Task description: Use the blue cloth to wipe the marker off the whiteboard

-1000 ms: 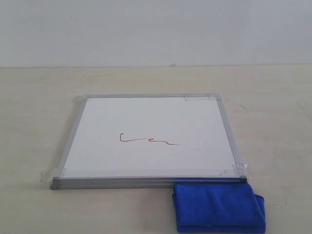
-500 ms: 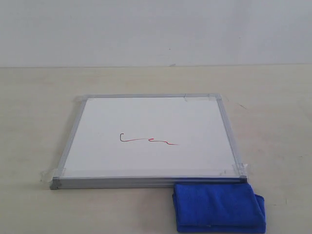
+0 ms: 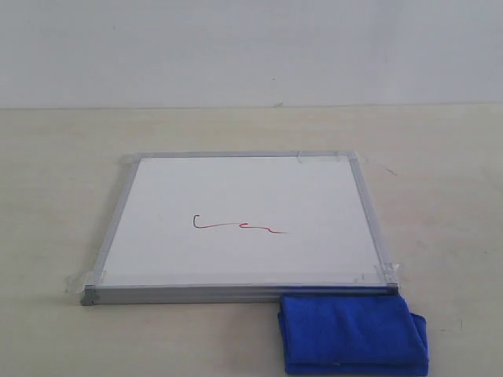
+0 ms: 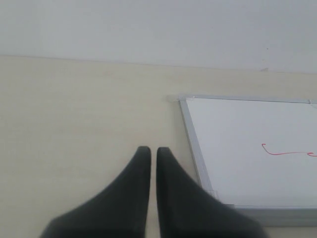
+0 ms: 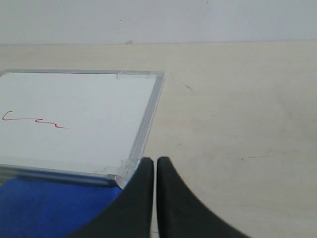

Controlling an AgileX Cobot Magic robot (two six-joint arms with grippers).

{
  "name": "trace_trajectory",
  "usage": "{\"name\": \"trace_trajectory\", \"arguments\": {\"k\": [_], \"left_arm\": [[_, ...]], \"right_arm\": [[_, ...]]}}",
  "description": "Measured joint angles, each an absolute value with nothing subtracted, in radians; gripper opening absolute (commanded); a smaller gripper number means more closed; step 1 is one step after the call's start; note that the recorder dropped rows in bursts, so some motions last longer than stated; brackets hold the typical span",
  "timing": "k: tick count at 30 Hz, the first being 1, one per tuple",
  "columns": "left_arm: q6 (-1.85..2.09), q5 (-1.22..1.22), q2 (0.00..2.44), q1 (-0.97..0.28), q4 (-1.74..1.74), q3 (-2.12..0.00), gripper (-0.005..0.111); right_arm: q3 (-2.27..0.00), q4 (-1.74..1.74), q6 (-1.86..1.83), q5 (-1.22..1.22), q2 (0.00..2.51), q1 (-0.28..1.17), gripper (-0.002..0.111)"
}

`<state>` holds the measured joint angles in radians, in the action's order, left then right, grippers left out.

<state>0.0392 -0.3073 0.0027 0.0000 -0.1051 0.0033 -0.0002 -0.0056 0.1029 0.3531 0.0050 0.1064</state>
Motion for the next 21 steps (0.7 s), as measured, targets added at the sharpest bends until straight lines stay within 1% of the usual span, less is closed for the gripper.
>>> {"name": "trace_trajectory", "arguments": {"k": [7,16,21], "left_arm": [[0.039,-0.307,0.003,0.000,-0.105,0.003,0.004],[0.039,-0.307,0.003,0.000,-0.105,0.003,0.004],[0.039,-0.307,0.003,0.000,-0.105,0.003,0.004]], "right_arm": [[-0.022,0.049,0.125,0.351,0.005,0.106,0.000],[-0.306,0.072,0.142,0.327,0.003,0.106,0.000],[-0.401,0.077,0.170,0.324,0.002,0.106,0.000]]}}
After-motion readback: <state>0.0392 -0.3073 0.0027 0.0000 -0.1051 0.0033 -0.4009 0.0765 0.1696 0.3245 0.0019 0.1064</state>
